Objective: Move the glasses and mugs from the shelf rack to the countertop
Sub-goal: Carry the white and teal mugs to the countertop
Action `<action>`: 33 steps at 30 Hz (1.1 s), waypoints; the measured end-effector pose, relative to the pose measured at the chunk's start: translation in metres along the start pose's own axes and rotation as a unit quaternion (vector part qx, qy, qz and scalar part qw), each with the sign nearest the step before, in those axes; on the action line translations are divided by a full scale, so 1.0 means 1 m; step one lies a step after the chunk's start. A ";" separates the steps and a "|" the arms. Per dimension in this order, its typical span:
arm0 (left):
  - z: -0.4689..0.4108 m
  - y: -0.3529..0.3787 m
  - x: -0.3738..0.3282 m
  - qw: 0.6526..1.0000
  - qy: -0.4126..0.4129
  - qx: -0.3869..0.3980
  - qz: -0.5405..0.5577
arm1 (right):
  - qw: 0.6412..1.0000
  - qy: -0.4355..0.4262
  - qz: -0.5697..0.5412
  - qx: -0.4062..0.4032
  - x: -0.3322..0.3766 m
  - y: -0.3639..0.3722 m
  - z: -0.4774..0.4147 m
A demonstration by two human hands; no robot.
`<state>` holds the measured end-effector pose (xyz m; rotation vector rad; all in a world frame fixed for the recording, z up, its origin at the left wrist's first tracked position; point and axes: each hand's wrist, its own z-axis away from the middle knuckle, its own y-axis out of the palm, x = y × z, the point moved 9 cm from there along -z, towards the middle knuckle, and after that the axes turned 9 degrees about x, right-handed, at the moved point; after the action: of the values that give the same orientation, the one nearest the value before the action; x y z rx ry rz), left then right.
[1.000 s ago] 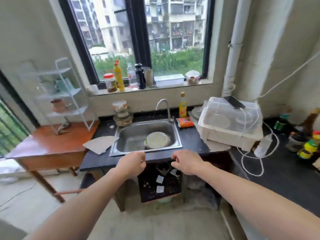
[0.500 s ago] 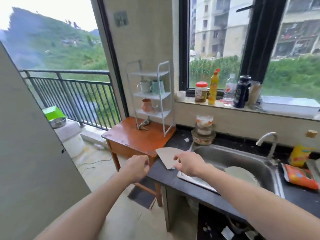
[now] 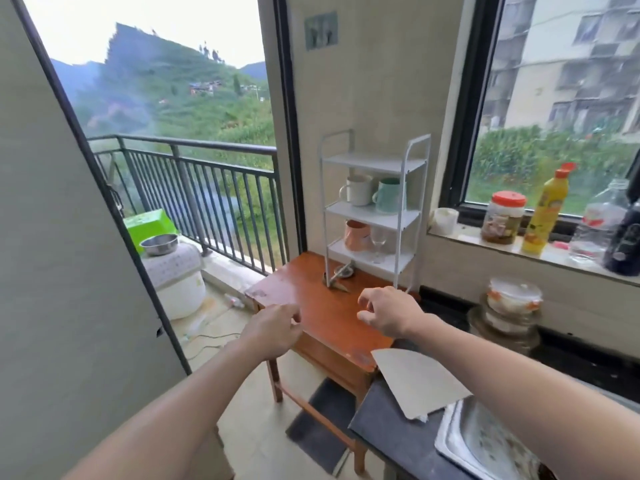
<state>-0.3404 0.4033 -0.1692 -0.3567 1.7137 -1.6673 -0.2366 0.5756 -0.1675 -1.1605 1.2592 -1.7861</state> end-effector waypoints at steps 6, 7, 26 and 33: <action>-0.101 -0.045 0.049 0.998 0.050 0.031 -0.002 | 0.996 0.066 -0.046 -0.036 0.009 -0.036 -0.095; -0.118 -0.056 0.053 0.998 0.059 0.028 -0.003 | 0.995 0.074 -0.057 -0.045 0.010 -0.041 -0.108; -0.397 -0.090 0.018 0.978 0.155 0.039 0.134 | 0.886 0.228 -0.286 -0.286 -0.123 -0.131 -0.288; -0.493 -0.084 -0.011 0.968 0.144 0.018 0.204 | 0.843 0.241 -0.342 -0.339 -0.163 -0.132 -0.326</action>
<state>-0.6747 0.7735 -0.1272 0.2565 1.8098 -1.4911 -0.4753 0.8797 -0.1371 -1.7867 2.0757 -2.3240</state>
